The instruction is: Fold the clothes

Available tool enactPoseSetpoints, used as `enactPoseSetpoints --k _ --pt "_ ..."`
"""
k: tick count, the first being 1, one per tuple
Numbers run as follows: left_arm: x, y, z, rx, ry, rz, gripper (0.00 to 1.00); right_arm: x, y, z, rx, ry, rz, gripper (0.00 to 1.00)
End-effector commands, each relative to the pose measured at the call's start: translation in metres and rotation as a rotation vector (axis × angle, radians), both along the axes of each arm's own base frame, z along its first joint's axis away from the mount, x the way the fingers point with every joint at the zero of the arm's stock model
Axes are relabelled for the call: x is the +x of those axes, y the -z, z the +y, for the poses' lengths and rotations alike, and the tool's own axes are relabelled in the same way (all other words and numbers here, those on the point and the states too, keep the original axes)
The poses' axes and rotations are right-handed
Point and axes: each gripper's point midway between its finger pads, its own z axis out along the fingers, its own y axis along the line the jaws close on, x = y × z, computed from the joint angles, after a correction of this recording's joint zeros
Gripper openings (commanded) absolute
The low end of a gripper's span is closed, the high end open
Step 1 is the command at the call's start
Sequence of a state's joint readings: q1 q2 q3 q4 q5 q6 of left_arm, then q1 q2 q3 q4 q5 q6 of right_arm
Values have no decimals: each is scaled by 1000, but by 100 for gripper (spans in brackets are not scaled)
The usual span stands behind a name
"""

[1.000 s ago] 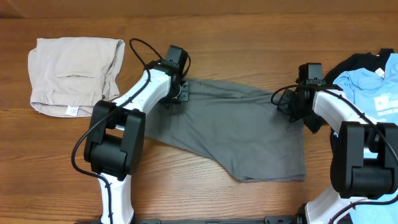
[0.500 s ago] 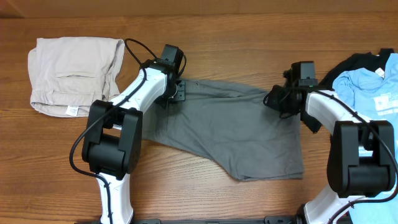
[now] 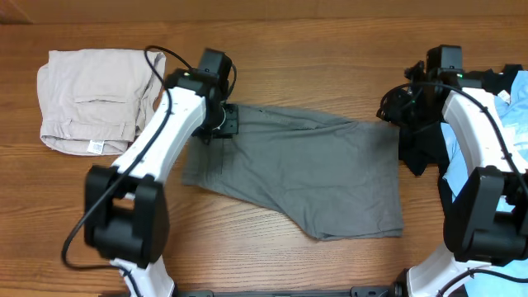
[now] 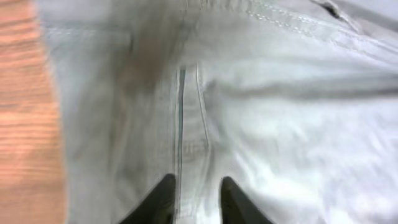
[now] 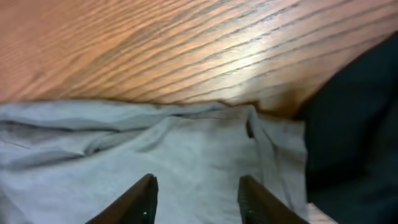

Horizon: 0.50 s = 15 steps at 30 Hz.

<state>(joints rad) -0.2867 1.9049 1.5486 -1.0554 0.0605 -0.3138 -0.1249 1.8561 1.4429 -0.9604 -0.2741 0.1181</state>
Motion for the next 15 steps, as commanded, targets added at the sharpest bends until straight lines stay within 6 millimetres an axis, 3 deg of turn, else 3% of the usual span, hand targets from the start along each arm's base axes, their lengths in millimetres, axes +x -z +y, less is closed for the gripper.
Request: enactPoseSetpoints --k 1,7,15 --pt "-6 -7 4 -12 -19 23 46 -1 6 1 -4 -34 -15 47" --pt "-11 1 13 3 -36 48 62 19 20 -2 5 22 -70 47" --pt "-12 1 14 4 -37 53 69 33 42 -10 -41 15 -84 56"
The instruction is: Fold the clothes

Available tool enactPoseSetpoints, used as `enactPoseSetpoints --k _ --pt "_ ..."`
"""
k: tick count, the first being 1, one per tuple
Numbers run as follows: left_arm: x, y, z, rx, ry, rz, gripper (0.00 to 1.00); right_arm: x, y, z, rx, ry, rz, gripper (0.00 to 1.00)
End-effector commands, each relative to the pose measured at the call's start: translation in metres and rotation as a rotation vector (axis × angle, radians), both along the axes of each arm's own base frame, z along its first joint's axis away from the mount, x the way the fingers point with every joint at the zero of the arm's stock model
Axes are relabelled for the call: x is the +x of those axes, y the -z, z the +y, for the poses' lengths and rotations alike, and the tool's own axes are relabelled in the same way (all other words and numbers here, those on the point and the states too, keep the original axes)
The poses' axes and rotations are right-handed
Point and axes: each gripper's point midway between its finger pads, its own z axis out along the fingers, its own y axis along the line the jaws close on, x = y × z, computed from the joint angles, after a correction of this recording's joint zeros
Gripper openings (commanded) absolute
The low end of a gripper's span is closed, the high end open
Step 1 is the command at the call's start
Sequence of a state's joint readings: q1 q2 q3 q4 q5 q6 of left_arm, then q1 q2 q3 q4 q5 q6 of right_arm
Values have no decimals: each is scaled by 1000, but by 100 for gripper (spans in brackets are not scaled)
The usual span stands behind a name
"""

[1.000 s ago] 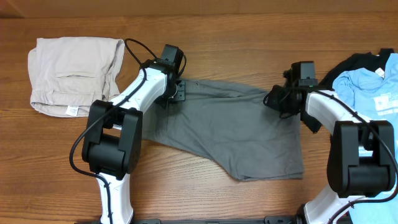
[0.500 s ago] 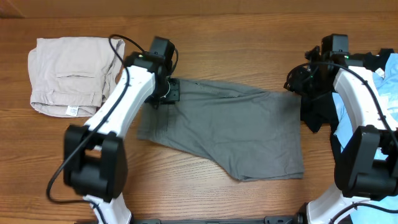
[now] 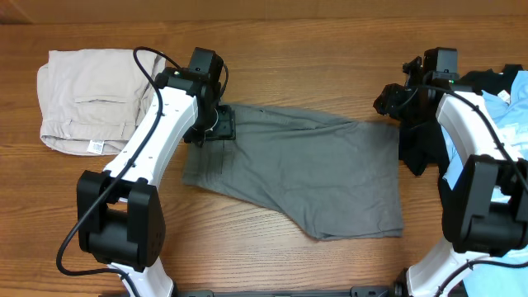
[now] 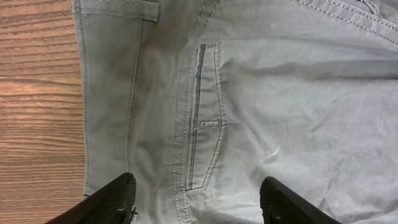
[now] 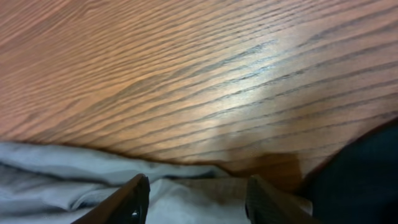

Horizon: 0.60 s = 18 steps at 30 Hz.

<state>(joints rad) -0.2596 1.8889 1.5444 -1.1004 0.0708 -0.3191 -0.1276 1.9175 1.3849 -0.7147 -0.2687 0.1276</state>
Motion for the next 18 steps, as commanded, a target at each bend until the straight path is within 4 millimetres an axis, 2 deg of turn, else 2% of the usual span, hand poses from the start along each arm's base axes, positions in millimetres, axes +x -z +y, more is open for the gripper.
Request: enactPoseSetpoints --k 1,10,15,18 --pt "-4 5 3 6 -4 19 70 -6 22 -5 -33 4 54 56" --pt "-5 5 3 9 -3 21 75 -19 40 8 5 -136 101 57" --pt "-5 5 4 9 -3 23 76 -22 37 23 61 -235 76 56" --pt "-5 5 4 10 -3 24 77 -31 37 29 97 -266 101 56"
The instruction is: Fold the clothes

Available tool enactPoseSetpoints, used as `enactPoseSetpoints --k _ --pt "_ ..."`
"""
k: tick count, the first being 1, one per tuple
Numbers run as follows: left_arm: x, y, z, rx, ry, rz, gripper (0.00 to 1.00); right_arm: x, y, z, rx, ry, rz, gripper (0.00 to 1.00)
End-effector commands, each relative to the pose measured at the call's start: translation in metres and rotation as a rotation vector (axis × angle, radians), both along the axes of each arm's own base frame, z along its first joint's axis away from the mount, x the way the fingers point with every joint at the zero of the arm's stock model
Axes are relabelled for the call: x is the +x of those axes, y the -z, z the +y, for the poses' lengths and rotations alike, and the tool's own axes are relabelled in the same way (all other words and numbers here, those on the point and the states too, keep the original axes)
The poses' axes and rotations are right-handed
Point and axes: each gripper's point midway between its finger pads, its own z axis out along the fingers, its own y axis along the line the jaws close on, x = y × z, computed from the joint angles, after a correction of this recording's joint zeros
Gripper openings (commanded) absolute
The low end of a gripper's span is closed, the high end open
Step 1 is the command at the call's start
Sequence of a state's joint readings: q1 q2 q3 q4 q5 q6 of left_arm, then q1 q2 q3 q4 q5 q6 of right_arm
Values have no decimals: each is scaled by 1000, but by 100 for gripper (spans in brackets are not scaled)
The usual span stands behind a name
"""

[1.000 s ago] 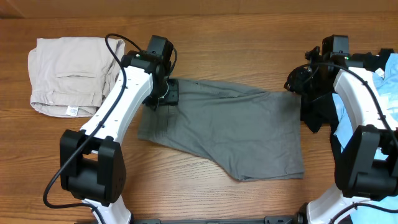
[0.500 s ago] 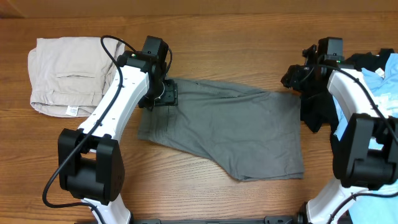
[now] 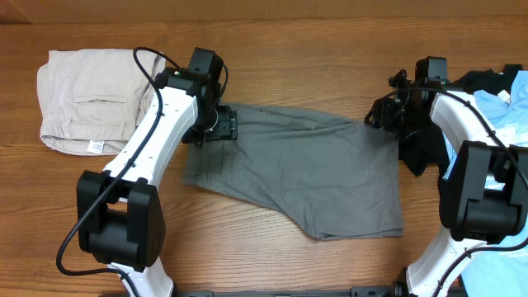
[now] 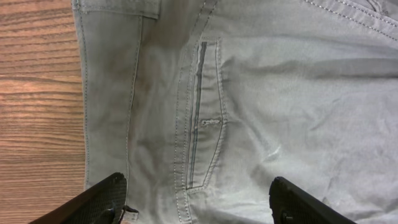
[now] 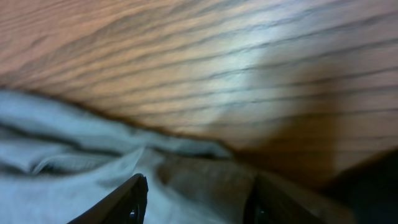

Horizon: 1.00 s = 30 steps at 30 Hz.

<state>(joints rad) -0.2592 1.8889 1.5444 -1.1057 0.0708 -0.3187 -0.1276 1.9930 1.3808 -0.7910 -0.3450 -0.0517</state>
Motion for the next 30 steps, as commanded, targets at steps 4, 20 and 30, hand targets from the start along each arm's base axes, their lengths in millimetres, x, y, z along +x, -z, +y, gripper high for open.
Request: enactPoseSetpoints --k 4,20,30 --pt "-3 5 3 7 -3 16 77 -19 4 17 78 -96 51 56" --pt "16 5 6 34 -10 -67 96 -16 4 16 74 -88 39 6" --pt "54 -3 29 91 95 -218 92 -15 4 16 73 -88 35 6"
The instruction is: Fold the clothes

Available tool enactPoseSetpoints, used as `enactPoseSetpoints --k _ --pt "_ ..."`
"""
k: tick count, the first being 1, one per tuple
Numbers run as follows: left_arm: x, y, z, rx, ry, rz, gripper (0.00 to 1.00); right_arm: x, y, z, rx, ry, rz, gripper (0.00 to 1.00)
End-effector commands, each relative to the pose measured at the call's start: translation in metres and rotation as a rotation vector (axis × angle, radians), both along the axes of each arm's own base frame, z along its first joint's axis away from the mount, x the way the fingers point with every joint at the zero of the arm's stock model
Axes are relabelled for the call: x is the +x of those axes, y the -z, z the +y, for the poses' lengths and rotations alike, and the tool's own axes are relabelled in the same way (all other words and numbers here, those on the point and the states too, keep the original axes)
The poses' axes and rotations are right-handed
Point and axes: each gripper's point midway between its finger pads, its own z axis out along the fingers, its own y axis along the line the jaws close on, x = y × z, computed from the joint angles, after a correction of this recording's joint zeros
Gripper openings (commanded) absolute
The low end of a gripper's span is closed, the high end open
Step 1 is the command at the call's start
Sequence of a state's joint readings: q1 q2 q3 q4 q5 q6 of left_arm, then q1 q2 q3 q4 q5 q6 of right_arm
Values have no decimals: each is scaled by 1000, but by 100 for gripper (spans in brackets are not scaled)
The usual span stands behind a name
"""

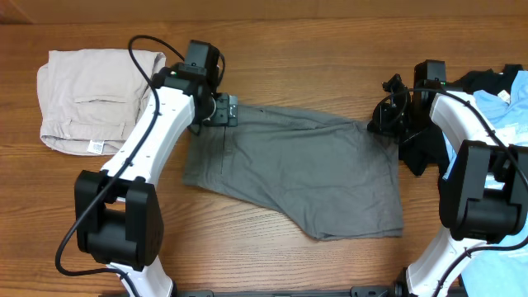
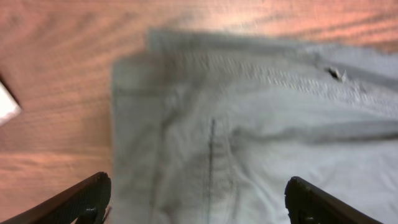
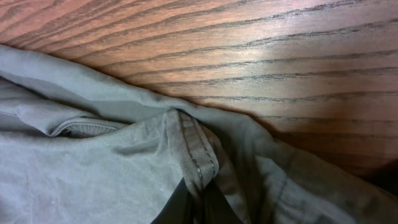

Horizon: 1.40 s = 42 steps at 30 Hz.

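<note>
Grey shorts lie spread flat on the wooden table, waistband to the left. My left gripper hovers over their far left corner. In the left wrist view its fingers stand wide open above the waistband and pocket seam, holding nothing. My right gripper is at the shorts' far right corner. In the right wrist view the right gripper is shut on a raised fold of the stitched hem.
Folded beige shorts lie at the far left. A pile of blue and black clothes sits at the right edge, right beside the right arm. Bare wood shows in front of the grey shorts.
My right gripper, open at the hem before, is now shut on a fold of it. My left gripper has shifted from over the pocket toward the shorts' far left corner, still open.
At first my left fingers stood close together over the pocket seam and the right was open at the far right corner. The left then stood wide open over the pocket. The right stayed open by the hem, and now grips it.
</note>
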<state>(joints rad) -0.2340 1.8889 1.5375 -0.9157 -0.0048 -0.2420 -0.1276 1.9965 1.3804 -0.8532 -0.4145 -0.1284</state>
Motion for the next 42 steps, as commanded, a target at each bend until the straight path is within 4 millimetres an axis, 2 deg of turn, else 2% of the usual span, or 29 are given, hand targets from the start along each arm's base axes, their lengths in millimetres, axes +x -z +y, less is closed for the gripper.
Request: enactPoseSetpoints --k 1,7,12,15,20,23,28,36,39,42 --pt "8 4 21 58 63 -24 91 -1 4 3 14 -6 7 6" --pt "16 7 34 -15 148 -31 87 0 4 3 13 -6 4 7" --pt "14 19 22 -235 297 -15 86 0 4 3 13 -6 3 10" --pt "14 37 22 -303 345 6 85 0 4 3 13 -6 4 11" --pt "14 76 26 -307 350 69 70 0 4 3 13 -6 4 11" --pt "15 90 27 -305 349 84 71 0 4 3 13 -6 4 11" --pt "30 87 35 -305 302 32 78 -1 5 3 14 -6 6 11" --pt "42 84 38 -297 303 -19 79 -1 8 3 13 -6 -2 18" --pt "50 79 34 -320 307 -57 68 -1 8 3 13 -6 -2 18" --pt "54 67 21 -407 324 -90 59 -1 8 3 13 -6 -2 17"
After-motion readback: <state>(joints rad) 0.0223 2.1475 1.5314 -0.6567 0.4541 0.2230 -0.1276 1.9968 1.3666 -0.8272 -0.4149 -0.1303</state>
